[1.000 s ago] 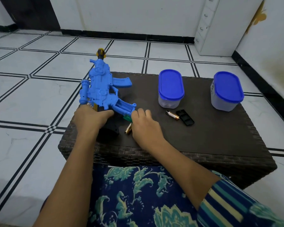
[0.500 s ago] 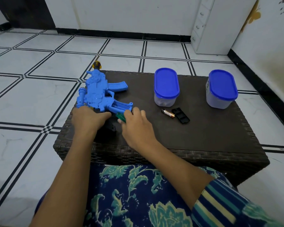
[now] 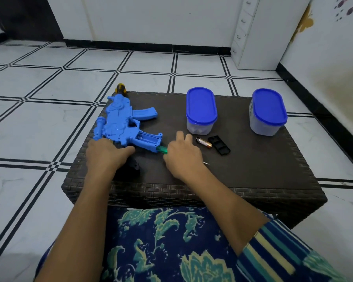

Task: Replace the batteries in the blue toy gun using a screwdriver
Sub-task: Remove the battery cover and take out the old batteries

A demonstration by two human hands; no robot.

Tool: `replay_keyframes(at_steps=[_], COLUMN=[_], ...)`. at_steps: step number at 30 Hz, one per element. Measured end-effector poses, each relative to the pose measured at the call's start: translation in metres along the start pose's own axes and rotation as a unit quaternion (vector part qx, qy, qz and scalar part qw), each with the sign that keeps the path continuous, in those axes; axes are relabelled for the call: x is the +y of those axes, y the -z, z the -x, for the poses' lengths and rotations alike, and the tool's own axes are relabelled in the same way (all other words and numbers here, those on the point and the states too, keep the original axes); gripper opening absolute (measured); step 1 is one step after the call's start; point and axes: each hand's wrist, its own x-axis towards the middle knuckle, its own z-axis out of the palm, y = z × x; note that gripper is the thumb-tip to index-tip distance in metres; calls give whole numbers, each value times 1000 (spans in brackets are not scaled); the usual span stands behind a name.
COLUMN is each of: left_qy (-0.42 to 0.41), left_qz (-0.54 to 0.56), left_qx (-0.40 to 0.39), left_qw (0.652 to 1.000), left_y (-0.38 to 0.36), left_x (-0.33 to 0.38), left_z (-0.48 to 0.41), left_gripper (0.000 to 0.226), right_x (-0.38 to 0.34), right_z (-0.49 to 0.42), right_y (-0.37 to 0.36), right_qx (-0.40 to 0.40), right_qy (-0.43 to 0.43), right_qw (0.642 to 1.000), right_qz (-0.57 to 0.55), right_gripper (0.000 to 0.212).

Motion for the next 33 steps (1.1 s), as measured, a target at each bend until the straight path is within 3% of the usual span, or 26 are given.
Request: replay_keyframes(at_steps=[7,16,20,24,27,33], left_qy=[-7,-11,-18,3,13,-19], left_qz=[-51,-141,-148,-160,-175,-175], left_qx=[-24,-52,-66,-64,-52,37], left_qw=[998,988,987,985,983,984], left_y=[7,6,9,12,16,19], left_x=[-4,0,3,9,15,38], left_z=[-3,4,11,21,29,52], left_gripper=[60,66,66,66,62,52], right_x=[43,39,49,66,66,63], right_z=[-14,-14,-10,-9,-7,-3], right_y=[15,23,30,31,29,27], right_qx=[-61,24,26,34,13,2], right_qy=[-17,-38,-103,-160,-176,-166], right_qw=[997,994,973,953,948,969], right_qz=[-40,-102,-204,-256,-266,-185], right_gripper=[39,34,16,24,10,21])
